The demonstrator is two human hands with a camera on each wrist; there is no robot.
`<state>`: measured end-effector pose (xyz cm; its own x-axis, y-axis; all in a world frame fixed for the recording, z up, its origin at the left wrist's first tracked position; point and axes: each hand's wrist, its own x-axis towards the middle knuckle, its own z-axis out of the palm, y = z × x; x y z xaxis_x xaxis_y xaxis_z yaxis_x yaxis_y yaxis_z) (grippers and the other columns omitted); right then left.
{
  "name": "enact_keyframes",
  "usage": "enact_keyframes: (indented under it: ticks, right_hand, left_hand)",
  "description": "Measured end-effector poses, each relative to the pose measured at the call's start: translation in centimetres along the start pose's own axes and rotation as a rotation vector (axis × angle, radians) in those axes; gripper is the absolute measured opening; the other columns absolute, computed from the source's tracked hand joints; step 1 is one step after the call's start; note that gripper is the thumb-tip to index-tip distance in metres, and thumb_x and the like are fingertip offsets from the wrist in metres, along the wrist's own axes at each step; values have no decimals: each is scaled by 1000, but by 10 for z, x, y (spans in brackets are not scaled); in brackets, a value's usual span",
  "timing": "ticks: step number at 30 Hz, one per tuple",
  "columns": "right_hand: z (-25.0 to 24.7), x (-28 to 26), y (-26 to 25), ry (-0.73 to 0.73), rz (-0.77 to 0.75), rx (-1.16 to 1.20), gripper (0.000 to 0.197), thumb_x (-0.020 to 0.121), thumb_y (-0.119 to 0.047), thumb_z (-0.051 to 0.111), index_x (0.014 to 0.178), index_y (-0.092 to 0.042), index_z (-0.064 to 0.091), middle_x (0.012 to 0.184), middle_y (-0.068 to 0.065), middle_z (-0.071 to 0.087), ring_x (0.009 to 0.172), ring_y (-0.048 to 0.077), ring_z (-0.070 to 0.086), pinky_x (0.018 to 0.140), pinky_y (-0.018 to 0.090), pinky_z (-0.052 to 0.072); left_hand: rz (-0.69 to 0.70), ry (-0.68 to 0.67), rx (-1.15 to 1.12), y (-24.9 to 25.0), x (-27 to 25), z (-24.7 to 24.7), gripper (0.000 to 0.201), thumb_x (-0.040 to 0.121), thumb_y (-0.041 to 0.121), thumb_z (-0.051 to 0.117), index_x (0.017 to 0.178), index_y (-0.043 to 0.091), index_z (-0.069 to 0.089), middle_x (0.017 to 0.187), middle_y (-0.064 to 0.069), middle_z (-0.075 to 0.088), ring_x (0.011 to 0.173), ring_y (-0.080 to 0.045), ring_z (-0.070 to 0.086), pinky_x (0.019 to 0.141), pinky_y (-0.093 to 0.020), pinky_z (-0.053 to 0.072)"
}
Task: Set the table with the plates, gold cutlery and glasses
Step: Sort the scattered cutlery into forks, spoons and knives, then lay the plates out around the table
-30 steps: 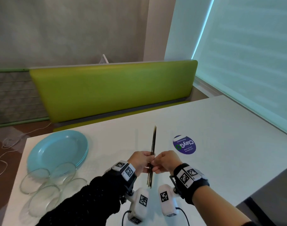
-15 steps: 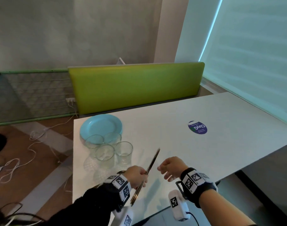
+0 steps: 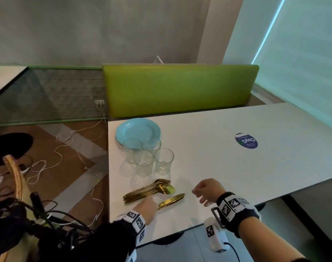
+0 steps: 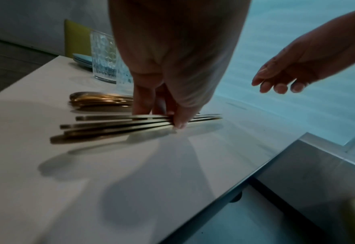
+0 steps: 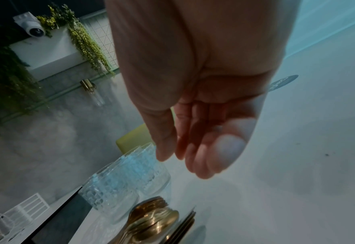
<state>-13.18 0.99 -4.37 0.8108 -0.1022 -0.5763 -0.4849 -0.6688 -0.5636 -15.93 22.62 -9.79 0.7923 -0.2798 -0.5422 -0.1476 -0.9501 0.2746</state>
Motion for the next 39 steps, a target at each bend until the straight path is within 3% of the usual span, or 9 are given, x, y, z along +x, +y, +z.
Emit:
enact_keyframes:
  ticks: [4, 6, 11, 16, 20, 26, 30, 35, 39]
  right_hand:
    - [2, 1, 2, 4, 3, -3, 10, 87, -17, 63, 78, -13, 60, 71, 0, 62, 55, 11, 60, 42, 18, 47]
    - [0, 1, 3, 7, 1, -6, 9, 87, -17, 63, 79, -12, 61, 72, 0, 62, 56, 11, 60, 42, 18, 47]
    - [-5, 4, 0, 21, 8, -4, 11, 88, -17, 61, 78, -13, 60, 72, 0, 62, 56, 11, 60, 43, 19, 48]
    - [-8, 8, -1, 34, 4, -3, 9, 89, -17, 60, 82, -12, 61, 73, 0, 63, 57, 12, 60, 44, 18, 48]
    - [-10, 13, -2, 37, 11, -3, 7, 89, -17, 61, 86, -11, 62, 74, 0, 63, 57, 12, 61, 44, 19, 48]
    - [-11, 19, -12, 37, 11, -4, 7, 88, -17, 61, 87, -10, 62, 74, 1, 63, 57, 12, 61, 44, 19, 48]
    - [-15, 23, -26, 50, -4, -14, 8, 88, -18, 62, 86, -10, 62, 73, 1, 63, 57, 12, 60, 44, 20, 48]
    - [-29, 33, -50, 71, -43, -34, 8, 88, -18, 62, 86, -10, 62, 72, 0, 63, 57, 12, 61, 43, 19, 48]
    - [-45, 50, -72, 78, -78, -41, 7, 89, -18, 62, 85, -11, 62, 72, -1, 63, 57, 12, 60, 44, 19, 49]
  left_hand:
    - [108, 141, 147, -6, 2, 4, 20, 96, 15, 34, 103, 18, 52, 106, -12, 56, 98, -27, 52, 84, -31, 38]
    - [101, 136, 192, -11, 7, 6, 28, 95, 16, 35, 117, 12, 52, 116, -14, 58, 103, -28, 54, 81, -30, 36]
    - [5, 51, 245, -9, 14, -1, 34, 99, 4, 33, 126, 0, 53, 130, -18, 56, 120, -31, 53, 99, -33, 42]
    - [-47, 56, 237, -12, 16, -10, 33, 98, 5, 35, 122, 4, 58, 120, -13, 64, 112, -27, 62, 95, -32, 47]
    - [-27, 60, 233, -15, 21, -14, 36, 99, 9, 34, 130, 10, 53, 121, -14, 63, 111, -28, 62, 95, -33, 48]
    - [6, 58, 295, -13, 21, -22, 25, 93, 9, 45, 112, 6, 61, 116, -11, 65, 108, -29, 62, 91, -35, 48]
    - [66, 186, 238, -12, 24, -36, 26, 93, 29, 51, 113, 13, 59, 114, -8, 64, 106, -25, 60, 88, -34, 47]
    - [179, 503, 10, -5, 31, -81, 31, 93, 41, 49, 114, 21, 60, 106, 2, 69, 97, -16, 63, 85, -26, 49]
    - [122, 635, -249, 0, 47, -145, 30, 91, 43, 52, 107, 21, 64, 99, 2, 70, 92, -16, 64, 78, -29, 51]
